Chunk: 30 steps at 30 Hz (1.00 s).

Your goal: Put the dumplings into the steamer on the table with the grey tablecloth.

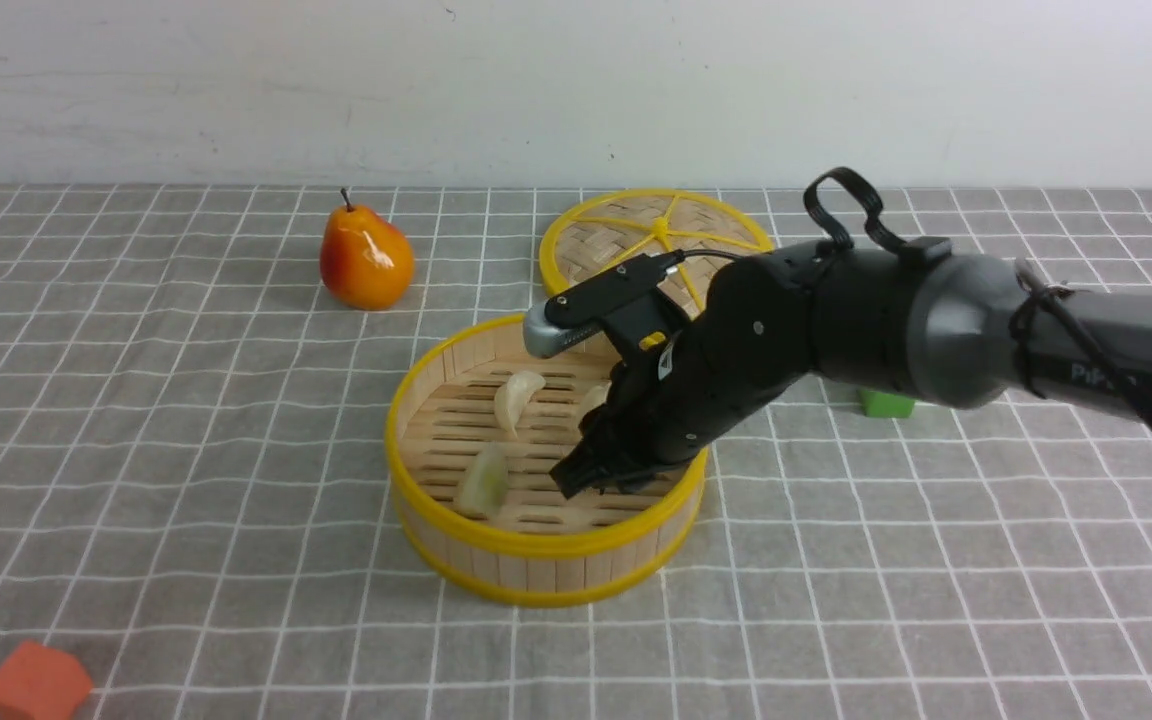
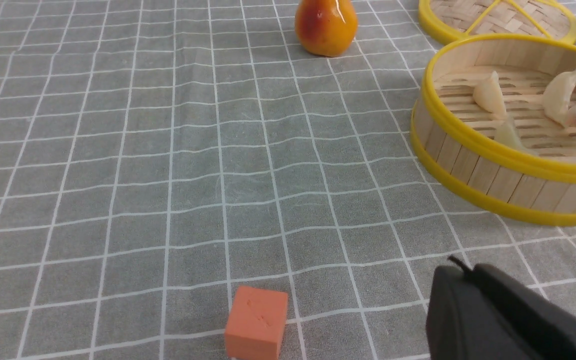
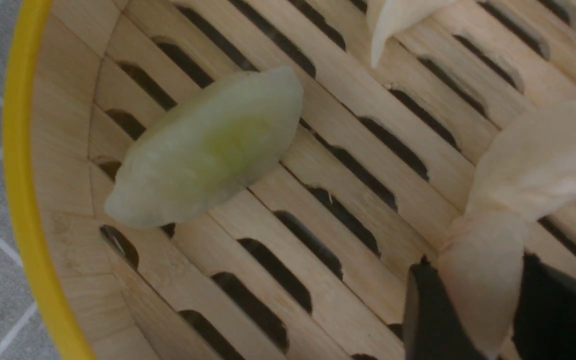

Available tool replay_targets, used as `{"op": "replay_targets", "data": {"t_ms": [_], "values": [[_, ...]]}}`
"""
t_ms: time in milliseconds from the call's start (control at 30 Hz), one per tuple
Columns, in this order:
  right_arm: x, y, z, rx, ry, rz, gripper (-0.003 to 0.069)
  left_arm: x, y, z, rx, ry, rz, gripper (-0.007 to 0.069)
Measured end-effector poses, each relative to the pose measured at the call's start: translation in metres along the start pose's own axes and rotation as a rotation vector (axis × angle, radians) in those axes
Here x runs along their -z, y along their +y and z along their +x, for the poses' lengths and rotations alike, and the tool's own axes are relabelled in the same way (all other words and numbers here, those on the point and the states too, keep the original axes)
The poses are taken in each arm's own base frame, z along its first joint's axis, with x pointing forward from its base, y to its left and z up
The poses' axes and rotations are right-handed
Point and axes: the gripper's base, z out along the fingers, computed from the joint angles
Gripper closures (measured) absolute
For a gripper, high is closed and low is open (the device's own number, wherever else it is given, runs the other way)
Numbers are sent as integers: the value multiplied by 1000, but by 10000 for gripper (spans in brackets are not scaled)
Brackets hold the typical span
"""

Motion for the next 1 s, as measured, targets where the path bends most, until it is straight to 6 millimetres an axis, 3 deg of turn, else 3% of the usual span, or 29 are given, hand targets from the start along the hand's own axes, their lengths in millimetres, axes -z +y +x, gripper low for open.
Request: {"op": "replay_targets", "data": {"t_ms": [167,300,333,367,400,533,633,667,700,733,767,833,900,1000], "values": [[9,5,-5,-37,-23,-27,130,0,0,0,0,-1,0,603],[43,10,-16,-13,-19,-44,61,1,0,0,2,-6,1,601],[74,13,-25,23,-26,-43,60,1,0,0,3,-9,1,601],[83,14,-28,28,-39,-41,62,1,0,0,3,-9,1,601],[123,16,-34,73,-51,-12,90,2,0,0,3,-11,1,601],[219,15,-30,108,-131,110,228,2,0,0,3,-11,1,599],[283,11,-5,67,-219,219,411,2,0,0,3,-11,1,596],[281,11,-3,64,-211,224,424,2,0,0,3,-11,1,596],[302,10,14,43,-264,253,510,2,0,0,3,-11,1,596],[302,9,21,35,-266,261,546,2,0,0,3,-11,1,596],[309,9,42,17,-324,268,630,2,0,0,3,-11,1,593],[312,10,64,6,-413,254,669,2,0,0,3,-11,1,589],[297,11,99,-1,-482,221,679,2,0,0,3,-11,1,587],[279,12,132,20,-568,181,679,2,0,0,3,-11,1,586]]}}
